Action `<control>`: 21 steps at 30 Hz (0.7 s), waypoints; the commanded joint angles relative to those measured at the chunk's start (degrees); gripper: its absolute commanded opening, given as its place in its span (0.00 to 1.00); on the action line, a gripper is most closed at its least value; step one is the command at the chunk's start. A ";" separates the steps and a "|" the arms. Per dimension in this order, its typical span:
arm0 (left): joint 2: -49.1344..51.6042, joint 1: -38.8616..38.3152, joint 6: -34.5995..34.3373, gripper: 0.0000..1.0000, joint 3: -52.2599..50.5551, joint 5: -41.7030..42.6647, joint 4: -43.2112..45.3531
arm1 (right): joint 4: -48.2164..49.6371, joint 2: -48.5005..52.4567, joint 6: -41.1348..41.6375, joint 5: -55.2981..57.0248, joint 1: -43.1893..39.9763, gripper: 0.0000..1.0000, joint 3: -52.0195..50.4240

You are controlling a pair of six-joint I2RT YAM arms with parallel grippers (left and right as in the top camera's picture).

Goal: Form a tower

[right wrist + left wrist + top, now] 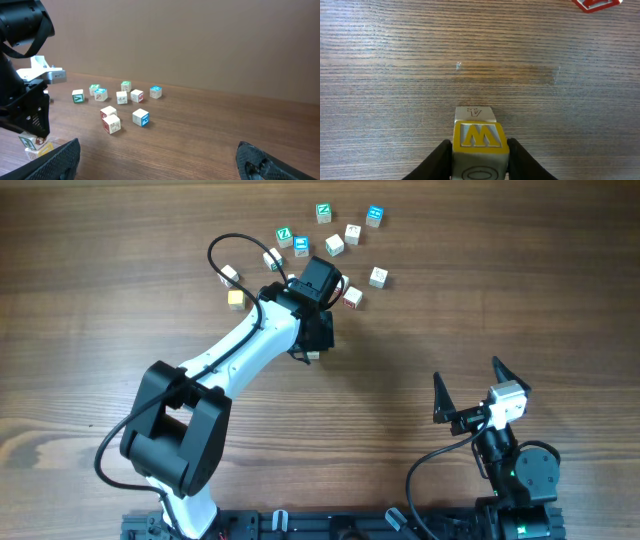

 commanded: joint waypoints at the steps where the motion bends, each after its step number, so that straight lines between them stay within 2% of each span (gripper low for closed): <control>1: 0.76 -0.09 -0.63 0.35 -0.68 -1.16 0.28 | 0.17 -0.31 -0.57 0.72 -0.07 1.00 -0.04; 8: 0.76 -0.09 -0.61 0.40 -0.68 -1.14 0.28 | 0.17 -0.31 -0.57 0.72 -0.09 1.00 -0.04; 10: 0.76 -0.09 -0.63 0.39 -0.68 -1.11 0.26 | 0.17 -0.31 -0.57 0.74 -0.09 1.00 -0.04; 12: 0.76 -0.09 -0.63 0.34 -0.68 -1.14 0.11 | 0.17 -0.31 -0.57 0.74 -0.07 1.00 -0.04; 21: 0.76 -0.09 -0.63 0.37 -0.68 -1.11 -0.98 | 0.17 -0.31 -0.55 0.74 -0.09 1.00 -0.04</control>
